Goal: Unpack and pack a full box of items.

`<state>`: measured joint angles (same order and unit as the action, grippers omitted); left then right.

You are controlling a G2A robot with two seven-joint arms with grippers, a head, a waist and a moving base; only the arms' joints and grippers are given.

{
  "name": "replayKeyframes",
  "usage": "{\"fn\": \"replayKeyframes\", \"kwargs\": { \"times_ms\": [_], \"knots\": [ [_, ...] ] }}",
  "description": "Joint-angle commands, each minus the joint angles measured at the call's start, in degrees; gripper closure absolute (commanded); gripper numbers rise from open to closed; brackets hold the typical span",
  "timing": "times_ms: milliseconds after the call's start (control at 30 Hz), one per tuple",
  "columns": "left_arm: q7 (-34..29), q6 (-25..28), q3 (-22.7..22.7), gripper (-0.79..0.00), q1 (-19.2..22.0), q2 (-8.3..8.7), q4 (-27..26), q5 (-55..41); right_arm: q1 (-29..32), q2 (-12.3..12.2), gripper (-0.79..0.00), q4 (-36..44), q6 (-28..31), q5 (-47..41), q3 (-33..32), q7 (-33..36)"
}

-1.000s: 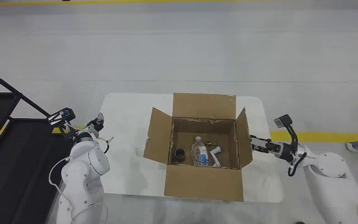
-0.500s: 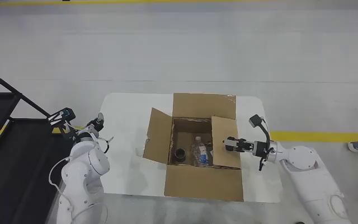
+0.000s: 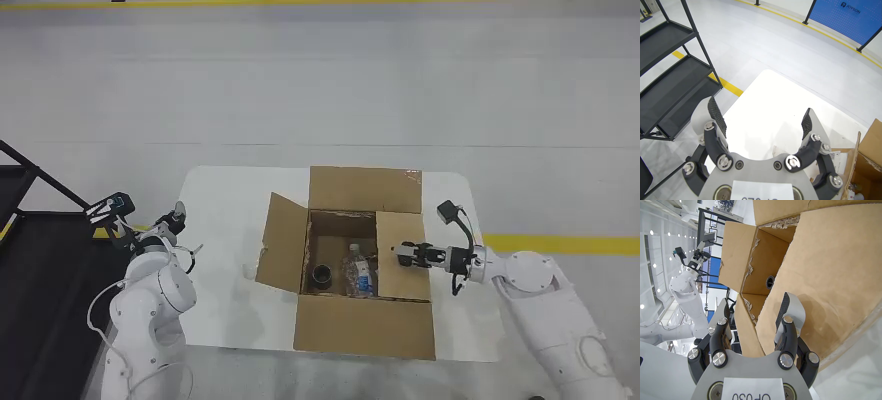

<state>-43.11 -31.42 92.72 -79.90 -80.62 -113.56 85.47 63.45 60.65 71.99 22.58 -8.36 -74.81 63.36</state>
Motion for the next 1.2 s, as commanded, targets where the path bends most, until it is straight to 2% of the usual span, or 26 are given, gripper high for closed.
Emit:
{"fn": "replayKeyframes", "kwargs": {
  "times_ms": [0,267,600,833,1067,1167],
  "knots": [
    [0.12,0.12,0.00,-0.785,-0.02,-0.01,-0.02,-0.31,0.00,-0.07,-0.588,0.30,0.33,-1.24,-0.43,-0.19],
    [-9.21,0.26,-0.27,-0.785,3.66,-0.54,0.91,-12.56,2.29,-1.63,-0.646,2.82,0.93,-6.64,-8.41,-0.79],
    [-20.77,6.29,-4.27,-0.785,6.27,-0.48,4.72,-19.75,6.31,-3.54,-0.653,4.22,0.73,-9.24,-17.59,-0.47],
    [-28.67,2.64,-1.52,-0.785,7.91,-0.41,2.57,-29.87,7.80,-4.10,-0.646,4.36,0.94,-9.87,-19.45,-0.35],
    [-28.67,2.64,-1.52,-0.785,7.91,-0.41,2.57,-29.87,8.47,-4.30,-0.650,4.41,0.81,-7.93,-18.69,-1.55],
    [-28.67,2.64,-1.52,-0.785,7.91,-0.41,2.57,-29.87,8.86,-4.41,-0.613,3.65,0.87,-7.12,-18.90,-2.98]
  ]
}}
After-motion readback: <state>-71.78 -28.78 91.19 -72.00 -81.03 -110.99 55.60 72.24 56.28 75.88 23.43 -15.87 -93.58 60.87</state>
